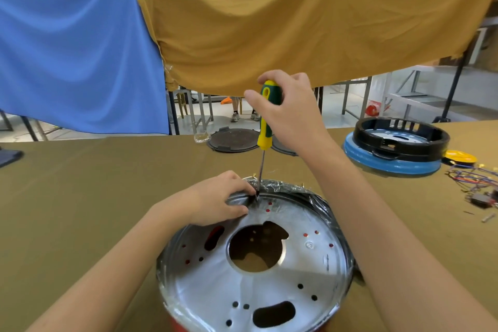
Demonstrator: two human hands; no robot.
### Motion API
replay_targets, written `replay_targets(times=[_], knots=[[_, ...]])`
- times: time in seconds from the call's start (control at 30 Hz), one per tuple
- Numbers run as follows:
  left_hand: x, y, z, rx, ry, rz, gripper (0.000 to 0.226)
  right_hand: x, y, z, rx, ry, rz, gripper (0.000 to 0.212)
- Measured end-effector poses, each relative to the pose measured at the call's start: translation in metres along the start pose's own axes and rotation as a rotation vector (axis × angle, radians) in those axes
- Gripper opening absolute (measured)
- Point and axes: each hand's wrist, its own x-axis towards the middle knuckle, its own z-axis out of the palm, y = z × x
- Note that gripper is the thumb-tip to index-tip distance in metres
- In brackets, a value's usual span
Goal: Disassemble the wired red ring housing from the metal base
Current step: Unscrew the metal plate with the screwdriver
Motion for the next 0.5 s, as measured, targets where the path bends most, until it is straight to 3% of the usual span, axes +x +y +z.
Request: replay_targets(times=[0.23,0.5], knots=[[0.003,0.008,-0.02,0.019,-0.12,-0.032,0.046,0.0,-0.005,-0.007,0.073,-0.041,0.013,0.036],[0.024,0.013,-0.022,0.051,-0.009,0.028,0.014,-0.001,-0.005,-0.01,0.011,-0.05,-0.019,0.024]])
